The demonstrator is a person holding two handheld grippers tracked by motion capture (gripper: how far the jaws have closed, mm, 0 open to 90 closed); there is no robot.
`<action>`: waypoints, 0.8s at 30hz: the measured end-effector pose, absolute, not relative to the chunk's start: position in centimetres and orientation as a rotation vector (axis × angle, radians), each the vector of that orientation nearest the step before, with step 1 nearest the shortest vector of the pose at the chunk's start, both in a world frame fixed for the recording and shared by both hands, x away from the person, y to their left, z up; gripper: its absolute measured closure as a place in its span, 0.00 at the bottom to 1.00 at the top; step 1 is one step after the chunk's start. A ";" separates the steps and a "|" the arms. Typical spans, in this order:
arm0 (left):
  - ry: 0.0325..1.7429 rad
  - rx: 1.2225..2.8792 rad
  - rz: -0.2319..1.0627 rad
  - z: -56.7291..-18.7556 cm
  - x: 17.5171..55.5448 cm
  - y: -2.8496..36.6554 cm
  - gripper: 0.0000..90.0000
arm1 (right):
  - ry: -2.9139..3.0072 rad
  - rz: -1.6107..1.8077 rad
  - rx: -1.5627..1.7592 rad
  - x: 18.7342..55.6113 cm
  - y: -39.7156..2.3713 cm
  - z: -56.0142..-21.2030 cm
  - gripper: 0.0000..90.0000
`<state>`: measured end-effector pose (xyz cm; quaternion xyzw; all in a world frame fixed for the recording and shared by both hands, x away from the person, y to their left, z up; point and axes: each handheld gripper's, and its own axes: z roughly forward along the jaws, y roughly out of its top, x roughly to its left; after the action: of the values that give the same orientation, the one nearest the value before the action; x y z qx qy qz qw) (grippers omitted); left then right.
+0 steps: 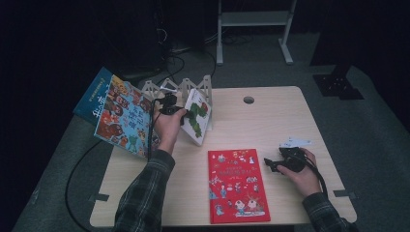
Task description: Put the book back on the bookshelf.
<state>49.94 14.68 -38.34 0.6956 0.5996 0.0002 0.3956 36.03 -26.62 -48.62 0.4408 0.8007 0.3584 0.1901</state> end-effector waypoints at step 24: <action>1.553 1.713 0.061 -39.3 51.8 14.3 0.71 | 2.253 1.009 1.233 36.0 -26.6 -48.6 0.20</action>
<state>51.81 14.31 -39.33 0.6780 0.6147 0.0242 0.4024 36.00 -26.63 -48.63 0.4388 0.8016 0.3590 0.1897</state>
